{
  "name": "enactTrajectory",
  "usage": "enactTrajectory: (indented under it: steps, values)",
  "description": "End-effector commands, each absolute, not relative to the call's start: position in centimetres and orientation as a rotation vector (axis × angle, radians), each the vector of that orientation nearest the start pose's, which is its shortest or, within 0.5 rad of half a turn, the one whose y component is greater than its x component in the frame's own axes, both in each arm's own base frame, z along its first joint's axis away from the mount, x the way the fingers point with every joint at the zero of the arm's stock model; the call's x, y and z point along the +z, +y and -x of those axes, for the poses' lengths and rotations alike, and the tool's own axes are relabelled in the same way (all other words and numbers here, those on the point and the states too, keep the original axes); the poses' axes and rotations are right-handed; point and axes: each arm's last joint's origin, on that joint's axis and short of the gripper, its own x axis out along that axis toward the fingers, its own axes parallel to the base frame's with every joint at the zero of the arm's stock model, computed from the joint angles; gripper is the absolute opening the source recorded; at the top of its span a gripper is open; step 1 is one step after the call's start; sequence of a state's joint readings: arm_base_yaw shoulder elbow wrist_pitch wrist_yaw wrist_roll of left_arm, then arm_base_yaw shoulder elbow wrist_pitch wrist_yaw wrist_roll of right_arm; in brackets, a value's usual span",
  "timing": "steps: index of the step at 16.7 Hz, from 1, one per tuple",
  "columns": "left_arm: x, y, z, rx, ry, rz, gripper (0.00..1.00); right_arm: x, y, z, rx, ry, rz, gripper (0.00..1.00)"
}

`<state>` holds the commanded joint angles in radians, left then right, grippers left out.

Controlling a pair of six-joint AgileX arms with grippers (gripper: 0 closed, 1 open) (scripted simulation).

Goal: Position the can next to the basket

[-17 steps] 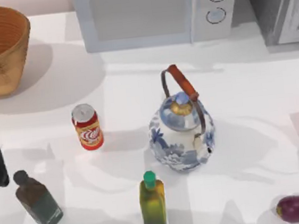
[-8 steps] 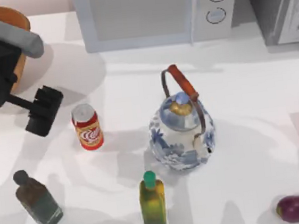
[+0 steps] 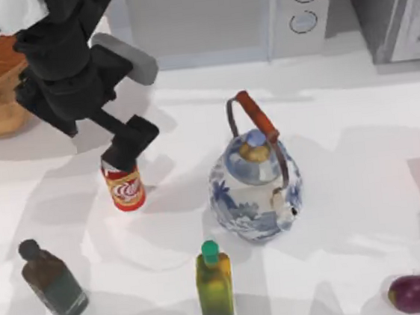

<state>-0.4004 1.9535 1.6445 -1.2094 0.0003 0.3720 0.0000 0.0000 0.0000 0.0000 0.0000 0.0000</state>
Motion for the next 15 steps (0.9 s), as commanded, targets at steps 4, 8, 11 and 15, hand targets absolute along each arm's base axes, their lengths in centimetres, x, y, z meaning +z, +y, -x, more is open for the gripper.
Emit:
enactTrajectory:
  steps: [4, 8, 11, 15]
  values:
    - [22.0, -15.9, -36.6, -0.629, 1.476, -0.630, 1.00, 16.0, -0.1, -10.6, 0.000, 0.000, 0.000, 1.00]
    - [22.0, -15.7, -36.6, -0.623, 1.475, -0.625, 1.00, 16.0, -0.1, -10.6, 0.000, 0.000, 0.000, 1.00]
    - [20.7, -15.9, -36.6, -0.630, 1.481, -0.631, 1.00, 16.0, -0.1, -10.6, 0.000, 0.000, 0.000, 1.00]
    - [17.0, -16.0, -36.7, -0.628, 1.469, -0.629, 1.00, 16.0, -0.1, -10.6, 0.000, 0.000, 0.000, 1.00]
